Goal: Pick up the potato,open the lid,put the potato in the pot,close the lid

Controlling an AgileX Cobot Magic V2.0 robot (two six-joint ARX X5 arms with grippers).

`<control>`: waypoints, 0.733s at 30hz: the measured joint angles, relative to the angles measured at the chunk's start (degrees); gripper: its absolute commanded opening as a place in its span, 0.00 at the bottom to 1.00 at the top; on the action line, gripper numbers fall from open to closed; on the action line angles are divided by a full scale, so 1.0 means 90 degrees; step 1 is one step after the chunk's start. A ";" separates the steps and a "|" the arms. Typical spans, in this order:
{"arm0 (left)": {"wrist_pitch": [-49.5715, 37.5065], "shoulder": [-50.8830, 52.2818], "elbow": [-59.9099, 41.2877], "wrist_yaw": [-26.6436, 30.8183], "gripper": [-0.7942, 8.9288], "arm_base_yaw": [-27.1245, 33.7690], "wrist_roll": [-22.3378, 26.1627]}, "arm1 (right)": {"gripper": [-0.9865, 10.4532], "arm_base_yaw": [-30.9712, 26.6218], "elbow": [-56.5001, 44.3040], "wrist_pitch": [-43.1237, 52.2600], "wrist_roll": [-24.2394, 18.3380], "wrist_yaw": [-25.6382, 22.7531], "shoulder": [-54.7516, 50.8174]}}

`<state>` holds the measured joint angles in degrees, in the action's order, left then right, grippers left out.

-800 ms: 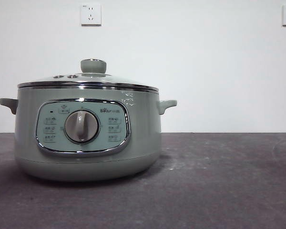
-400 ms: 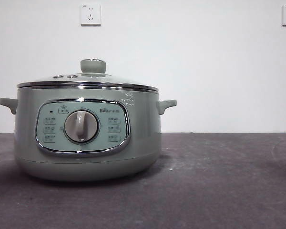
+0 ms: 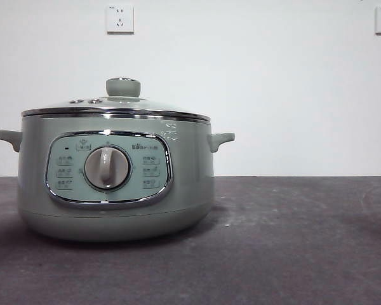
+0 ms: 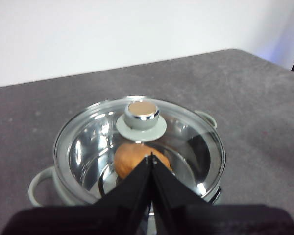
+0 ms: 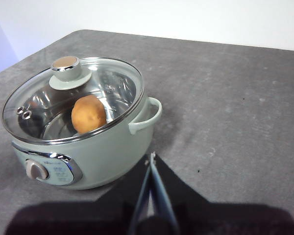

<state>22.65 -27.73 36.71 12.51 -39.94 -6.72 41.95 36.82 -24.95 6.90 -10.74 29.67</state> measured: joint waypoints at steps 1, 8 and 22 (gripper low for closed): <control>0.0039 -0.0002 0.0000 0.0000 0.08 0.0000 0.0000 | 0.09 0.0000 0.0000 0.0000 0.0002 0.0000 0.0000; 0.0114 0.0000 0.0000 -0.0002 0.08 0.0000 0.0000 | 0.09 0.0000 0.0000 -0.0002 0.0005 0.0000 0.0000; 0.0508 0.0741 -0.0049 0.0051 0.08 0.1066 0.0464 | 0.09 0.0000 0.0000 -0.0010 0.0022 0.0000 0.0000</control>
<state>27.22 -21.06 36.27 12.97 -30.35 -2.55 41.95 36.82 -25.04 7.09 -10.74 29.67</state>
